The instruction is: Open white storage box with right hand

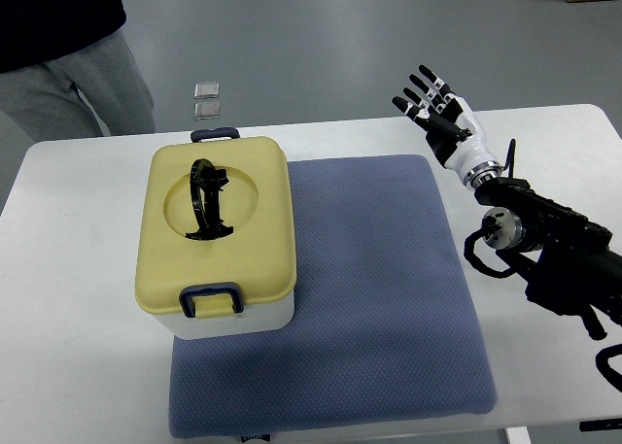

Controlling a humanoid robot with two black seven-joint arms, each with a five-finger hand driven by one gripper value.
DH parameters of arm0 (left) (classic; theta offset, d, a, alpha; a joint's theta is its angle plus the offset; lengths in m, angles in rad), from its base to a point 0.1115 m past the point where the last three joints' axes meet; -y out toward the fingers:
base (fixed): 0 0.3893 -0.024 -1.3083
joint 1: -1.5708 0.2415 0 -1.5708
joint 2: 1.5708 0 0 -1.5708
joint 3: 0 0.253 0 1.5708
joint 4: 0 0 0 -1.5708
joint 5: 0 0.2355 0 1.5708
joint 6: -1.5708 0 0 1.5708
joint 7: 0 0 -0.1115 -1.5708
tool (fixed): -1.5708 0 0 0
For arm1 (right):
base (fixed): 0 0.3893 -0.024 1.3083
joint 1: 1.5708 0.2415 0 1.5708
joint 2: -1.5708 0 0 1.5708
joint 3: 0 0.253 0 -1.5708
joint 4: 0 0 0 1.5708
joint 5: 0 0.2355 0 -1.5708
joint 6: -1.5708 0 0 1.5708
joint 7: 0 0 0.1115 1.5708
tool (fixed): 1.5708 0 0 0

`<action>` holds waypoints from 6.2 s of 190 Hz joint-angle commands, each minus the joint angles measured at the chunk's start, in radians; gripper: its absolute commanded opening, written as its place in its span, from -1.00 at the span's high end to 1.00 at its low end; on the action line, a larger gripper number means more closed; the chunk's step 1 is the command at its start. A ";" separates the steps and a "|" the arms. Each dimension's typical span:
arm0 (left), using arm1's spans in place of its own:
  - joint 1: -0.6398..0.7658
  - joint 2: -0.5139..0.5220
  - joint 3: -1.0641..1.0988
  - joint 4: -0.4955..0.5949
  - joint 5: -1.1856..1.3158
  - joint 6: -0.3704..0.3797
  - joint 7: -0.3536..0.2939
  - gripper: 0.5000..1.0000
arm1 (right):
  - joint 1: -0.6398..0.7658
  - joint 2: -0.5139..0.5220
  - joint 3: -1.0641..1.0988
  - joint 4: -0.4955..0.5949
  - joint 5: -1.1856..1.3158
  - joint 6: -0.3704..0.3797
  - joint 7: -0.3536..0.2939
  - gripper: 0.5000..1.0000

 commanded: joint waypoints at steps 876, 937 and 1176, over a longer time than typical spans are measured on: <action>-0.002 0.000 -0.003 0.009 -0.003 0.011 0.000 -1.00 | 0.749 0.074 -0.451 0.420 -1.712 0.049 0.045 1.00; -0.002 0.000 -0.003 0.009 -0.003 0.011 0.000 -1.00 | 0.781 0.056 -0.400 0.406 -1.684 0.052 0.049 1.00; -0.002 0.000 -0.003 0.009 -0.002 0.011 0.000 -1.00 | 0.522 -0.264 -0.353 0.189 -1.646 -0.008 0.051 1.00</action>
